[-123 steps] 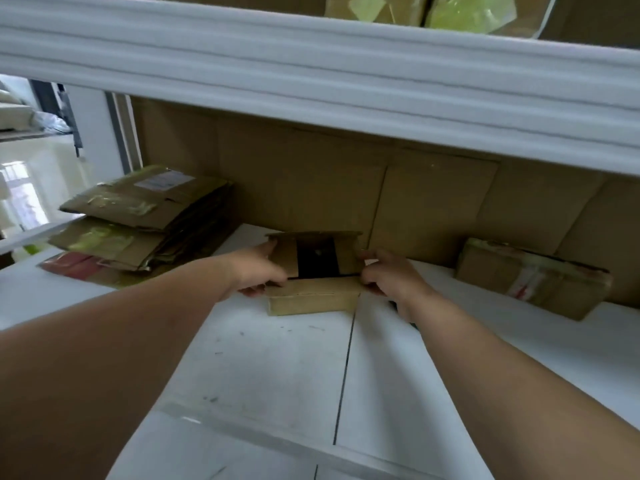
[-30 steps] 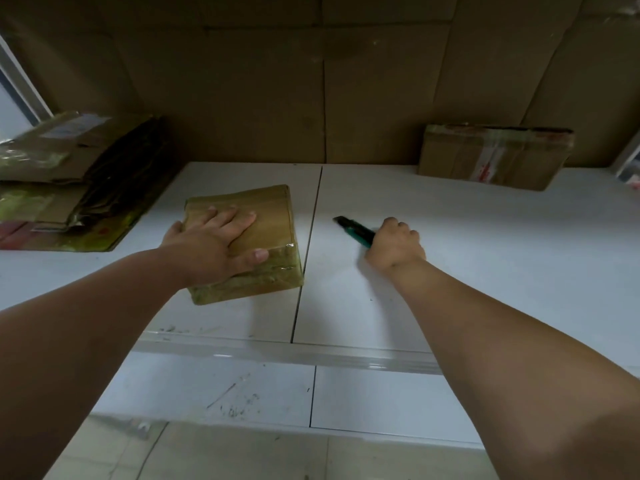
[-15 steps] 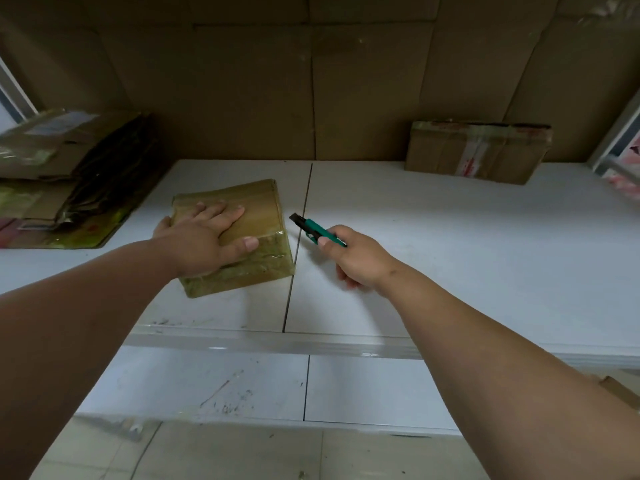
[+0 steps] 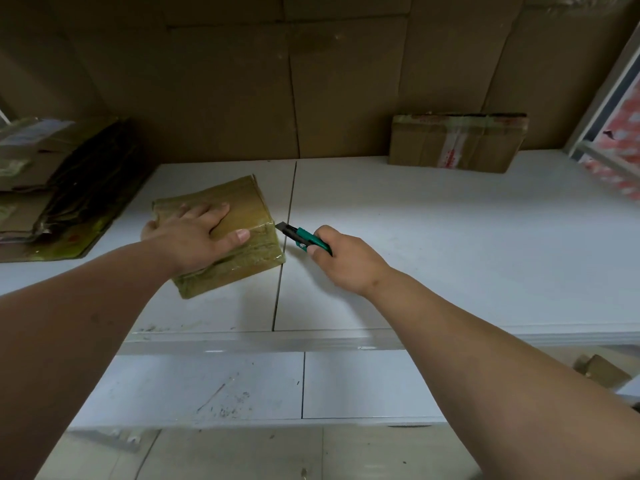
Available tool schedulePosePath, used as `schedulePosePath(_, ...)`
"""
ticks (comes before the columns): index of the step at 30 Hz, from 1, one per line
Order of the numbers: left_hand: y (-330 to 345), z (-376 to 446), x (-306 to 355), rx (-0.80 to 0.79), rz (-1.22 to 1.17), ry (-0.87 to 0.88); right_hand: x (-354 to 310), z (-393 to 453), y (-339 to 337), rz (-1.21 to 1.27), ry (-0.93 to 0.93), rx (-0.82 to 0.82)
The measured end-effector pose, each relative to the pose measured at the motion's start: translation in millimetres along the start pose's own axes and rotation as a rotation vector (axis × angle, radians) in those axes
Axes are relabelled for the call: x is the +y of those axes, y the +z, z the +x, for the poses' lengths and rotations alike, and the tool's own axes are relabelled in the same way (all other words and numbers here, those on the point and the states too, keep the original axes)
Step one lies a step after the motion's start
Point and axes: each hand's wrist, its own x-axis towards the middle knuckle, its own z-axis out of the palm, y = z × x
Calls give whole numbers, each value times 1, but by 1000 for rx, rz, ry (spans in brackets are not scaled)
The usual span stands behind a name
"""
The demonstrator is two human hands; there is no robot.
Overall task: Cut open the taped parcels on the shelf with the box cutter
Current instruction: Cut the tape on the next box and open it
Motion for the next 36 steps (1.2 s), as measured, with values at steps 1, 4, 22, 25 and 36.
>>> schedulePosePath(1, 0, 0, 0, 2, 0, 2, 1, 1, 0, -23, -11, 5)
schedulePosePath(4, 1, 0, -1, 3, -5, 0, 5, 5, -3, -67, -48, 11)
schedulePosePath(22, 1, 2, -3, -9, 18, 12, 10, 29, -15, -162, -117, -185)
schedulePosePath(25, 2, 3, -4, -10, 24, 15, 14, 29, -13, -202, -134, -177)
schedulePosePath(36, 2, 0, -5, -5, 29, 20, 16, 31, -11, -257, -164, -147)
